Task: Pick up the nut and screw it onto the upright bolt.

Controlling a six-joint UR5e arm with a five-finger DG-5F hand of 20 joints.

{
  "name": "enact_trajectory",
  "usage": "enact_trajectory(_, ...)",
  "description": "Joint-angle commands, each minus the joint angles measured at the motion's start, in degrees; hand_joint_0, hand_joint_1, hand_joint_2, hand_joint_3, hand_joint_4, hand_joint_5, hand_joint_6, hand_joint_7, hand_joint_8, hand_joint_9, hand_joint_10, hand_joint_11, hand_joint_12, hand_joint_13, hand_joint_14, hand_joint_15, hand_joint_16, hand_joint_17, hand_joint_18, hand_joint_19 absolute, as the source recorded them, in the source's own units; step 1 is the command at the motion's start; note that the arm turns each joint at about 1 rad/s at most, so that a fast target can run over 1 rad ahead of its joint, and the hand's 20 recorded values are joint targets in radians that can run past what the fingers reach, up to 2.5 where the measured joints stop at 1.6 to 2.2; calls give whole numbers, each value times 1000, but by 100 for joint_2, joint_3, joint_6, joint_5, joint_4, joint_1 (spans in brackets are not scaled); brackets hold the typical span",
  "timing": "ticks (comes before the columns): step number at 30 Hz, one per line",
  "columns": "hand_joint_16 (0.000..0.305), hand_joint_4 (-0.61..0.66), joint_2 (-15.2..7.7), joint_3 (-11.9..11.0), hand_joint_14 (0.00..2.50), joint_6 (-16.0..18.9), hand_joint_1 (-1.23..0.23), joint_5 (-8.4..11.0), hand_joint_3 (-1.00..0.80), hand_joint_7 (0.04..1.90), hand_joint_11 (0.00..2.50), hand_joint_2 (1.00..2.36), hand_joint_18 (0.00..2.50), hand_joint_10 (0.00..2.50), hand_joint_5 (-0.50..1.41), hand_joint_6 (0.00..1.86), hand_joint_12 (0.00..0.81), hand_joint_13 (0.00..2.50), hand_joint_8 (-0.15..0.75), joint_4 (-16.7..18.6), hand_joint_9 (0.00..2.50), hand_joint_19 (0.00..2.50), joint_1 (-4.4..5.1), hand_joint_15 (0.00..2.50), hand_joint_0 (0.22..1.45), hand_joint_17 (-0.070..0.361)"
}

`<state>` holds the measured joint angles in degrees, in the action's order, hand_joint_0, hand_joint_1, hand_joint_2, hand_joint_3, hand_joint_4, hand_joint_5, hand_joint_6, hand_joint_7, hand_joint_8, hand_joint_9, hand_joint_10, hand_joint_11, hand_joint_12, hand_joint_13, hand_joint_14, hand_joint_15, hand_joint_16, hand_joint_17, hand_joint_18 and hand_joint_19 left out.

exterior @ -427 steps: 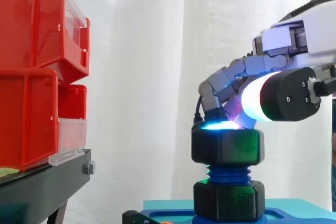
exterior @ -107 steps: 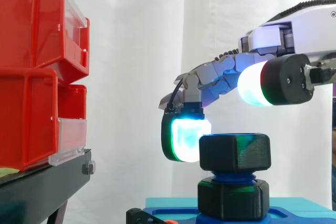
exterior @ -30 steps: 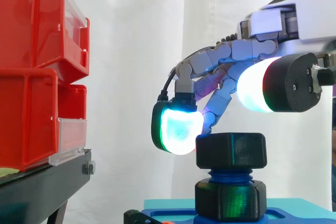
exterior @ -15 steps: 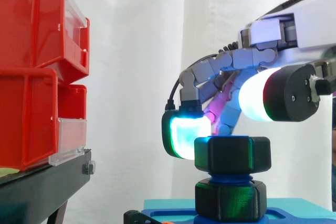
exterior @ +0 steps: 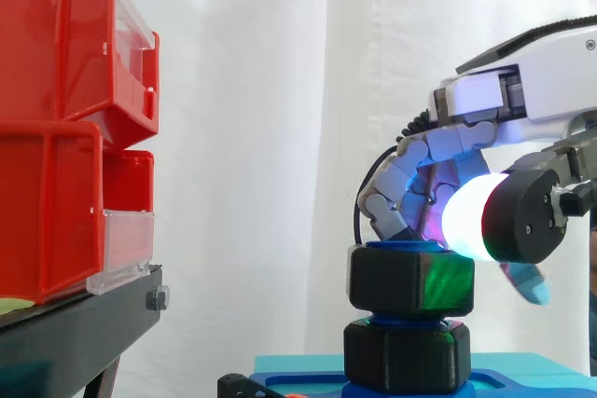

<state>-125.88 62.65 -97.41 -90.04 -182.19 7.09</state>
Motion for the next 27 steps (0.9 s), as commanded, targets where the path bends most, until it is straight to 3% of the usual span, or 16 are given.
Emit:
enact_trajectory(1,14,38,2,-16,1,-50,-212,-32,-500,1207,300,1000,913,12,54,679,143,1194,235,-62,1846,302,-58,61,544,31)
enact_trajectory(3,15,43,2,-34,2,-76,-205,-49,-500,1233,296,1000,904,12,54,669,147,1194,239,-97,1847,300,-93,60,539,34)
enact_trajectory(7,22,125,2,-43,1,-85,-170,-93,-500,1496,273,1000,796,10,58,518,173,1097,243,-141,1697,280,-146,59,527,49)
enact_trajectory(14,28,236,2,-368,0,-146,-131,-172,-500,1119,226,1000,678,8,-17,505,207,936,238,-334,1465,263,-190,51,516,64)
enact_trajectory(21,32,238,2,-579,0,-243,-114,-295,-500,841,99,1000,568,4,-65,503,224,807,229,-466,1270,236,-199,17,506,72)
enact_trajectory(27,35,202,11,-728,0,-234,-60,-304,-500,638,0,1000,141,0,-117,501,275,441,211,-475,815,0,-146,0,489,79)
